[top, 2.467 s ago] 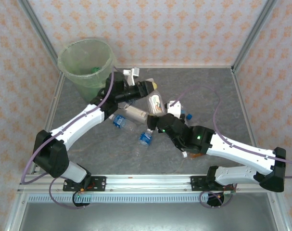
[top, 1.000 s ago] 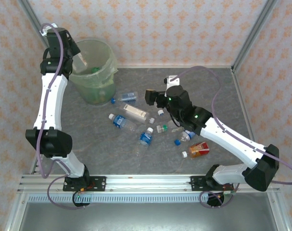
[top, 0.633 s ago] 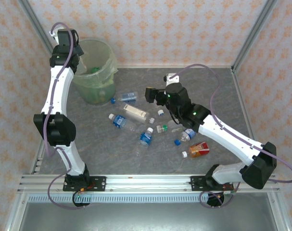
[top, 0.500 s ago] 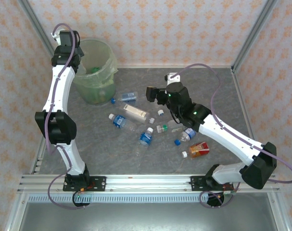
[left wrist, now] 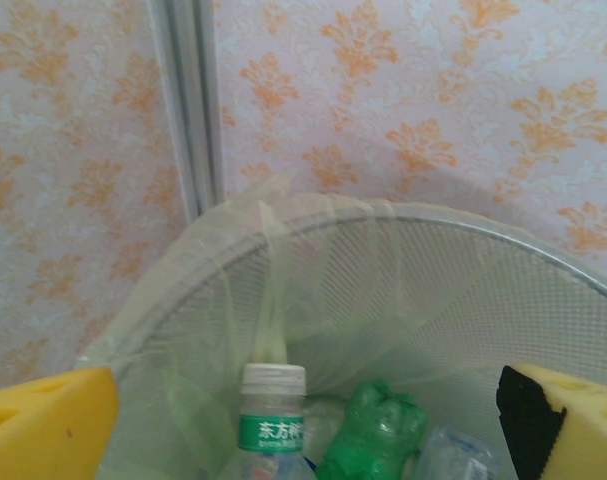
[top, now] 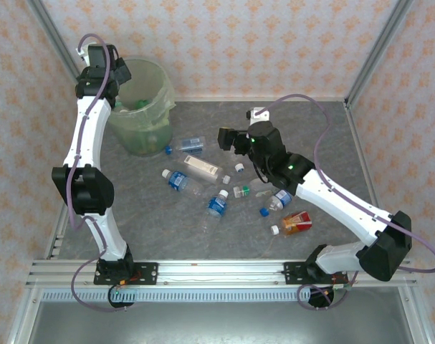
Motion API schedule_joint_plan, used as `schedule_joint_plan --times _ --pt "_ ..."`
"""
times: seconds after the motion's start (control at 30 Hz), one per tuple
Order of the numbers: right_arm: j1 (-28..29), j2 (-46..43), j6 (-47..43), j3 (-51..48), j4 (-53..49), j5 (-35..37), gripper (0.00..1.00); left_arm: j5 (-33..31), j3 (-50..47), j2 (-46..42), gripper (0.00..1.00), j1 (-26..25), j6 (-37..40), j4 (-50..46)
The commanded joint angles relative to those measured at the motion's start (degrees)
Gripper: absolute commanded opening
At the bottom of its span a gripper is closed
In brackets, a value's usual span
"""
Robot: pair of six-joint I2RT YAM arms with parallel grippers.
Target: Put the plastic bottles in the bin
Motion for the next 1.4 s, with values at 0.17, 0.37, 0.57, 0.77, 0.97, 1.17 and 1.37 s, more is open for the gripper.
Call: schedule_joint_plan --times 0.17,0.37,0.57,0.77,0.97,1.17,1.37 --pt "-0.28 0.38 4.85 2.19 -5.15 4.24 1.0 9.47 -1.25 -6.39 0.99 -3.23 -2.81 -1.19" --pt "-0.28 0.36 11.3 1.88 -11.98 8.39 1.0 12.43 -6.87 -11.02 0.99 -8.63 -3.16 1.25" --pt "-0.28 -1.47 19.62 -0.47 -19.39 11.12 1.0 18.15 -18.49 -17.8 0.99 -12.59 -6.01 8.74" --pt "-0.7 -4.65 31.74 -4.95 -29.04 13.31 1.0 24.74 -29.3 -23.68 0.99 -15.85 -8.49 16.56" --pt "-5.35 -10.98 42.54 -13.8 -34.6 7.68 1.0 29.47 -36.58 -26.98 0.98 -19.78 -9.23 21.69" --pt "-7.54 -18.82 51.03 -21.66 -38.86 5.42 1.0 31.48 -38.24 -27.8 0.99 -22.36 -8.8 22.7" --pt "-7.84 -23.32 56.78 -26.39 -43.06 2.48 0.99 32.09 -39.18 -27.43 0.98 -22.77 -9.34 23.54"
